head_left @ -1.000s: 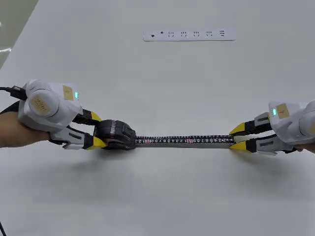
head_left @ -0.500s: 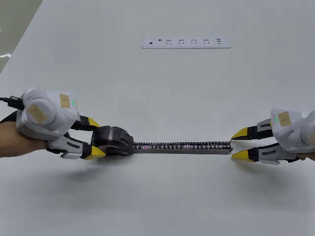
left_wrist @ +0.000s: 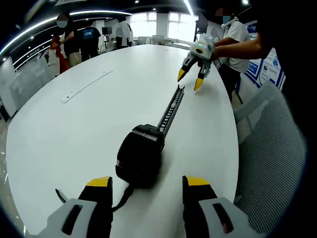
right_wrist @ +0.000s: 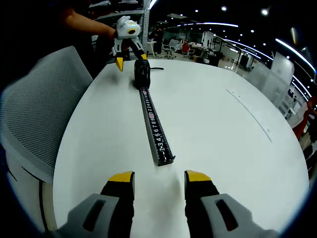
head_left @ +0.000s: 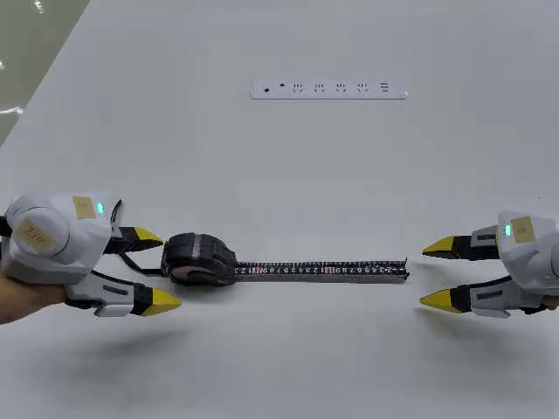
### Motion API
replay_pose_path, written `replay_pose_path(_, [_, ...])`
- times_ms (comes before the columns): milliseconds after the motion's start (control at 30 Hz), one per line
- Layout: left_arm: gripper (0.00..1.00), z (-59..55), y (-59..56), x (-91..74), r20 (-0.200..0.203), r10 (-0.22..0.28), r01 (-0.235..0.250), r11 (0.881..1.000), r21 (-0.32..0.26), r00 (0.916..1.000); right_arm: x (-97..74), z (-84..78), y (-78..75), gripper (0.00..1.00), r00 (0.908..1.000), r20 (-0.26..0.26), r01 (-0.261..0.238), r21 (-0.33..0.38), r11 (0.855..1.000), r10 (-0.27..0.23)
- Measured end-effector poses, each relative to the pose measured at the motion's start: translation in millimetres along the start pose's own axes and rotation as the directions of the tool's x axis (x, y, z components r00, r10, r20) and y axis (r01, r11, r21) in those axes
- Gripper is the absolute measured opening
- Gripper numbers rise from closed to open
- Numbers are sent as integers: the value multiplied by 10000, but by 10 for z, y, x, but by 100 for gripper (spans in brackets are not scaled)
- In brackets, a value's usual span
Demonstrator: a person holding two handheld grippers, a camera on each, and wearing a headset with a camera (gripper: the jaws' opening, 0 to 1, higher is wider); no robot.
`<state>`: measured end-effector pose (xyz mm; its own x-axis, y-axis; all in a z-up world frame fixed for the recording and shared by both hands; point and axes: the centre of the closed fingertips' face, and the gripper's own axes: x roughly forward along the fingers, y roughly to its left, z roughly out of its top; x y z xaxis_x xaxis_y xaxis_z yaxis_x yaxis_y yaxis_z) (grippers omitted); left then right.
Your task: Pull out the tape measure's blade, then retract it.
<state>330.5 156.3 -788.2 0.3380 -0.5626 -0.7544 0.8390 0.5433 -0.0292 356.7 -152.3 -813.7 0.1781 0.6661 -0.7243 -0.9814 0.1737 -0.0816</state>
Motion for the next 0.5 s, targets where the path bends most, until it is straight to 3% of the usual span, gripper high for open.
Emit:
replay_pose_path(267, [64, -26, -151, -70, 672, 463, -411, 9963, -757, 9967, -71, -2, 167, 50, 9994, 138, 311, 764, 9966, -323])
replay_pose_path(500, [68, -34, -263, -87, 955, 737, -622, 9909, -1190, 9927, -138, 38, 241, 60, 9962, 255, 786, 1454, 9862, -831])
